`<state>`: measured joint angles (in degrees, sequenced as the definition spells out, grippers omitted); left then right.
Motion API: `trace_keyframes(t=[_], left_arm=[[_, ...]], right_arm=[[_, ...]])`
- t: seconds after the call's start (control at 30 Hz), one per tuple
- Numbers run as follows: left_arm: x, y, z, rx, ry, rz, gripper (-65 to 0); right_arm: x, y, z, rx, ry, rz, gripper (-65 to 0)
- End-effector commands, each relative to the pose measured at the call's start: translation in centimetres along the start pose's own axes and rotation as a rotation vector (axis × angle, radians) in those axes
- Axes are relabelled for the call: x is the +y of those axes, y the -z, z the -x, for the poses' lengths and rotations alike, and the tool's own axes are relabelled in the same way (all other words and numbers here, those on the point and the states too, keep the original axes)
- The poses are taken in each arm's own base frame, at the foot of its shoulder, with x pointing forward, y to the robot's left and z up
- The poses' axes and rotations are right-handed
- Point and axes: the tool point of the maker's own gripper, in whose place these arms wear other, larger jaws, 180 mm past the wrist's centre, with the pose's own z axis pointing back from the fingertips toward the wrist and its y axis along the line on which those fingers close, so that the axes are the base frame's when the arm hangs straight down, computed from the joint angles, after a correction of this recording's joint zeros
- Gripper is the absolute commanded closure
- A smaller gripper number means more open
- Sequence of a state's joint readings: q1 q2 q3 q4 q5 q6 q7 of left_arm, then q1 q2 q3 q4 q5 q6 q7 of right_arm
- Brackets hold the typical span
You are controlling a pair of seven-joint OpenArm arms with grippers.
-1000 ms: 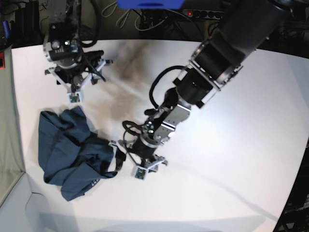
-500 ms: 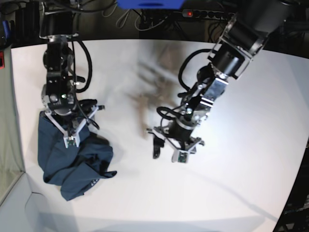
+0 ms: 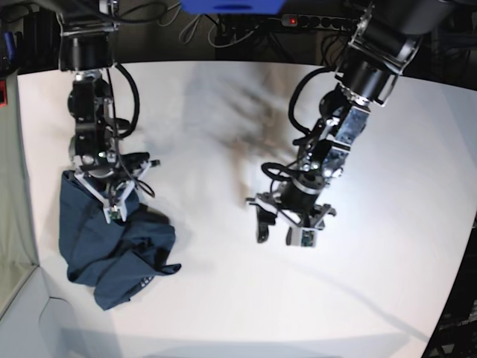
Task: Layout the t-shirt on the table in an organized manner, then fold the t-shirt properly
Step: 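Grasp the shirt edge with the right gripper and lift it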
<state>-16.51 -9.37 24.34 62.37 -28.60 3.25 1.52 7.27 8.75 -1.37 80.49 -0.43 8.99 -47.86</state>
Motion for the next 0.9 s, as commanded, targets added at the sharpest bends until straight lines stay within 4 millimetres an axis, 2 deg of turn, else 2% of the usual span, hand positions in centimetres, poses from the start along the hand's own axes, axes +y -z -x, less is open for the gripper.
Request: trace_keyframes(t=[0.0, 0.07, 0.17, 0.27, 0.33, 0.43, 0.5, 0.6, 0.77, 0.87], left_arm=[[-0.3, 0.4, -2.6, -0.07, -0.001, 0.011, -35.8], [-0.3, 0.4, -2.6, -0.07, -0.001, 0.011, -35.8], [-0.3, 0.4, -2.6, -0.07, -0.002, 0.011, -35.8], [-0.9, 0.6, -2.9, -0.077, -0.007, 0.021, -36.1], [-1.6, 0.7, -3.3, -0.087, -0.015, 0.034, -36.2], [-3.5, 0.8, -4.0, -0.109, -0.032, 0.065, -36.2], [-4.1, 0.7, -4.8, -0.127, -0.035, 0.078, -36.3], [-6.8, 0.7, -4.7, -0.127, -0.03, 0.134, -36.3], [-10.0, 0.8, -4.0, -0.106, 0.019, 0.211, -36.2], [-12.2, 0.9, -4.4, -0.114, 0.006, 0.246, -36.2]], right_arm=[[0.8, -0.9, -1.4, -0.033, -0.012, -0.016, 0.0], [2.3, -2.7, -1.3, -0.052, -0.028, -0.035, -1.5], [5.6, -6.0, -1.8, -0.121, -0.061, -0.087, 0.0], [9.4, -9.7, -1.0, -0.167, -0.118, -0.165, 0.0], [11.3, -11.1, 0.4, -0.152, -0.149, -0.209, 0.0], [12.2, -11.2, 2.7, -0.094, -0.155, -0.236, 0.0], [12.7, -11.4, 4.5, -0.055, -0.153, -0.25, 0.0], [13.3, -11.7, 6.8, -0.008, -0.147, -0.268, 0.0], [13.7, -12.0, 8.5, 0.036, -0.128, -0.279, 0.0], [13.7, -12.1, 8.7, 0.041, -0.128, -0.279, 0.0]])
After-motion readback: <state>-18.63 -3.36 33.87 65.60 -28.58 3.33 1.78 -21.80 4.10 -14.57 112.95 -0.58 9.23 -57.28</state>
